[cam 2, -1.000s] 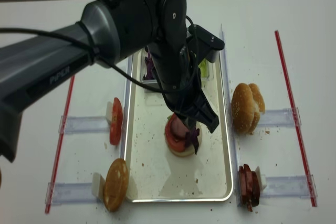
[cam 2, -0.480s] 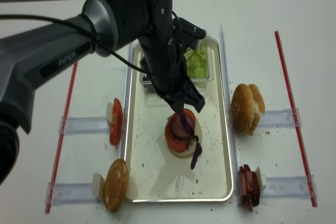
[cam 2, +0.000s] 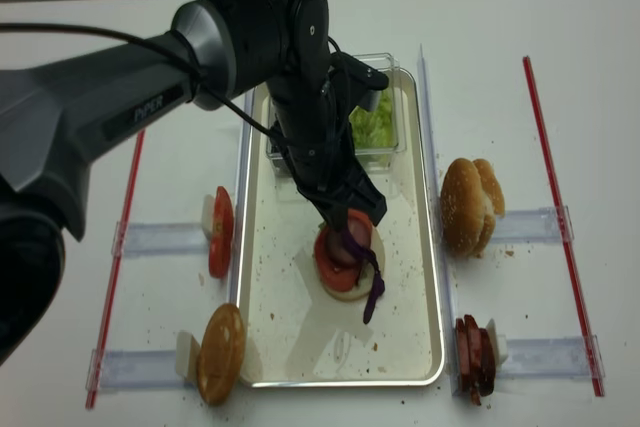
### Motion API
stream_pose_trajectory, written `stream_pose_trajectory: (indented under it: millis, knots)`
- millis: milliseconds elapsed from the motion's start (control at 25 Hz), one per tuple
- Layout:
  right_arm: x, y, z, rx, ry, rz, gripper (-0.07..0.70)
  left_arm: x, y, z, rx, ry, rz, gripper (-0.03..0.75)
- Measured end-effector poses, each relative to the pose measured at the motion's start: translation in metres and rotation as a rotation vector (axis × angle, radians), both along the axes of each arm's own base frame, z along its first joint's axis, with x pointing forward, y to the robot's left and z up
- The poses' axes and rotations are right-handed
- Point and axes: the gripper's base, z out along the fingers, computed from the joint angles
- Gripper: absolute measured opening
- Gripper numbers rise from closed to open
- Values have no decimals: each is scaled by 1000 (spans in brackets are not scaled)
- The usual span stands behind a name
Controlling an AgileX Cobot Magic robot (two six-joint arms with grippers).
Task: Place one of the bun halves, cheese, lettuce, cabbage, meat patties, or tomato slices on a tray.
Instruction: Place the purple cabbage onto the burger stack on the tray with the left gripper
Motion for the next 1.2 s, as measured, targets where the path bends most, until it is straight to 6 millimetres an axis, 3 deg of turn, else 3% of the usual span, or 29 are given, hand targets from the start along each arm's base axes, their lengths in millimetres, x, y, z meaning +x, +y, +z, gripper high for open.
stream_pose_trajectory:
  millis: [200, 440, 560, 960, 1200]
  knots:
    - [0, 0, 0, 0, 0, 0, 615, 0, 0, 0, 1, -1, -1, 43]
    - [0, 0, 0, 0, 0, 0, 615, 2, 4, -1, 41, -26, 6, 281]
    - [0, 0, 0, 0, 0, 0, 615, 4, 6, -1, 62, -38, 18, 364]
    - [0, 0, 0, 0, 0, 0, 615, 4, 6, -1, 73, -35, 20, 400]
    - [0, 0, 0, 0, 0, 0, 615, 8, 3, 21, 59, -51, 16, 400]
